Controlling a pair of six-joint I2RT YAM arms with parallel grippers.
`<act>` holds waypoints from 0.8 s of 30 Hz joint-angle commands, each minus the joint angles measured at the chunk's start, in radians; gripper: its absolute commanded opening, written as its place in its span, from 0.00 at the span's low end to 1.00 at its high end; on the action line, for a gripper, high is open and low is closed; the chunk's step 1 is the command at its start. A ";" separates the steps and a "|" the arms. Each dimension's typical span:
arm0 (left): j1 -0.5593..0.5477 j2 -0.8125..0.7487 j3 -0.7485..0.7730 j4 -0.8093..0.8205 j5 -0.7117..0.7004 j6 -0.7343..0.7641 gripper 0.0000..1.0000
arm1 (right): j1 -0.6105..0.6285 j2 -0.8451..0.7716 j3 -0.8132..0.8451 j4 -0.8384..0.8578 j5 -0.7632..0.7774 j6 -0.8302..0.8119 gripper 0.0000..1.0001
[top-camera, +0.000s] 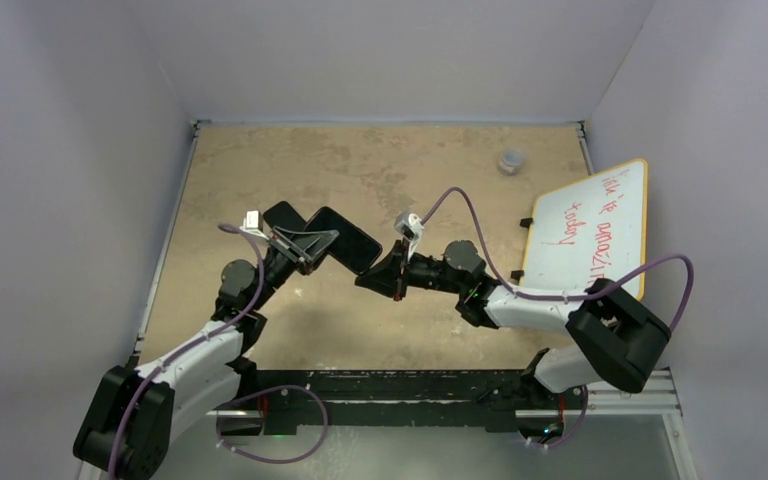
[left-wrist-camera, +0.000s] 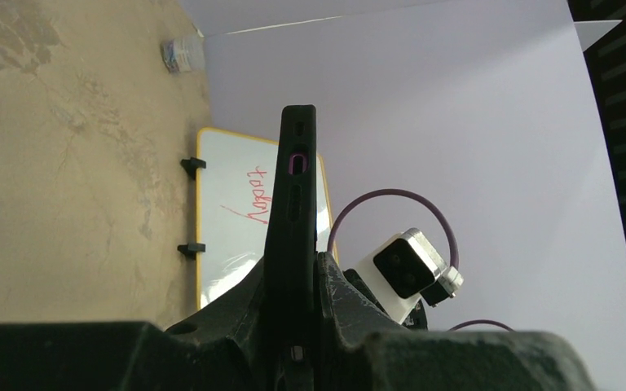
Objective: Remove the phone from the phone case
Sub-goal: Remove the phone case from the phone.
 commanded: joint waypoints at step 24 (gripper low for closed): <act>-0.006 -0.209 -0.012 0.046 -0.083 0.011 0.00 | 0.075 -0.013 -0.064 0.449 0.181 0.294 0.50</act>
